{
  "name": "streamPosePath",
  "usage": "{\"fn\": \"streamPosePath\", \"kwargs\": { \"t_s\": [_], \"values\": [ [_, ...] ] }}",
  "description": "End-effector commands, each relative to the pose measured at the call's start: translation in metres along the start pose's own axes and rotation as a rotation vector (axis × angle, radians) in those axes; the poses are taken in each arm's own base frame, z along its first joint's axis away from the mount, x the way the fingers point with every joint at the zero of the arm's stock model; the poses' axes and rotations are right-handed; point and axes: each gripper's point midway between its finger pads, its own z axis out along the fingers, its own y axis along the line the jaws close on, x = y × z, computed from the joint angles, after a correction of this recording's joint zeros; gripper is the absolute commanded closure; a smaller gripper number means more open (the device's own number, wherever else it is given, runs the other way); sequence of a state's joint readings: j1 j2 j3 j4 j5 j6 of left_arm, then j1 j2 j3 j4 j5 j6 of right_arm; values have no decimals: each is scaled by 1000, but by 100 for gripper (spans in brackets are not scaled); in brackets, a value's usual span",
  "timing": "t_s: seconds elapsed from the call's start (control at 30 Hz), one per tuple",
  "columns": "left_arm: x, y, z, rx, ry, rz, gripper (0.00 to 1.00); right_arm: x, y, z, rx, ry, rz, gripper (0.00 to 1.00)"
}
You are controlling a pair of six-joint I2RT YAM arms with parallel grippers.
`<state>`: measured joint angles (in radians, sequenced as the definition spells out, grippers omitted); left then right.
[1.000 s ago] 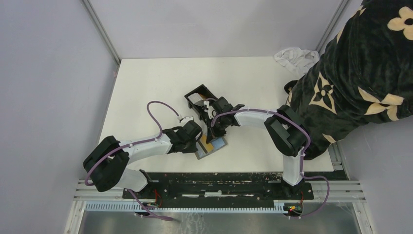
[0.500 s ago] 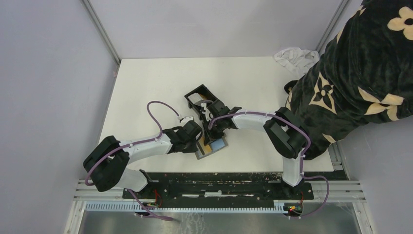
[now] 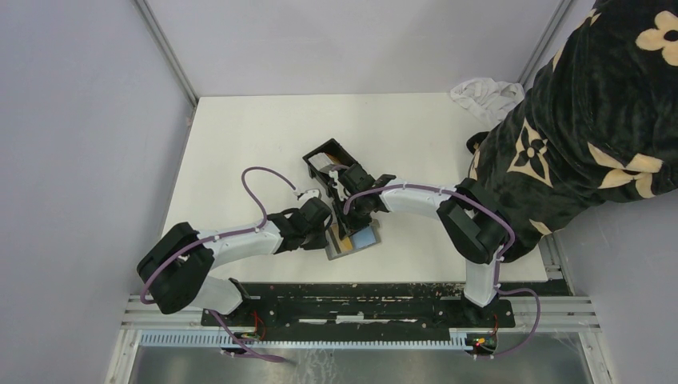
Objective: Put the credit cards into the card holder
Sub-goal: Insert the credit card into the card holder.
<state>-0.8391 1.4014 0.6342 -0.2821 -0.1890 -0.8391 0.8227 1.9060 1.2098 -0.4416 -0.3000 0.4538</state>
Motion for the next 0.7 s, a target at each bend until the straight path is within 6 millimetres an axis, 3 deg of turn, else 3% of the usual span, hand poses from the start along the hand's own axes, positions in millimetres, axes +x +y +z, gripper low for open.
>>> {"fn": "streamPosePath", "kwargs": {
  "t_s": [0.0, 0.23, 0.67],
  "values": [
    [25, 18, 7, -50, 76, 9, 76, -16, 6, -18, 23, -58, -46, 61],
    [21, 15, 7, -34, 59, 19, 77, -20, 8, -27, 32, -81, -48, 59],
    [21, 9, 8, 6, 53, 26, 78, -9, 14, -15, -9, -35, -2, 61]
  ]
}}
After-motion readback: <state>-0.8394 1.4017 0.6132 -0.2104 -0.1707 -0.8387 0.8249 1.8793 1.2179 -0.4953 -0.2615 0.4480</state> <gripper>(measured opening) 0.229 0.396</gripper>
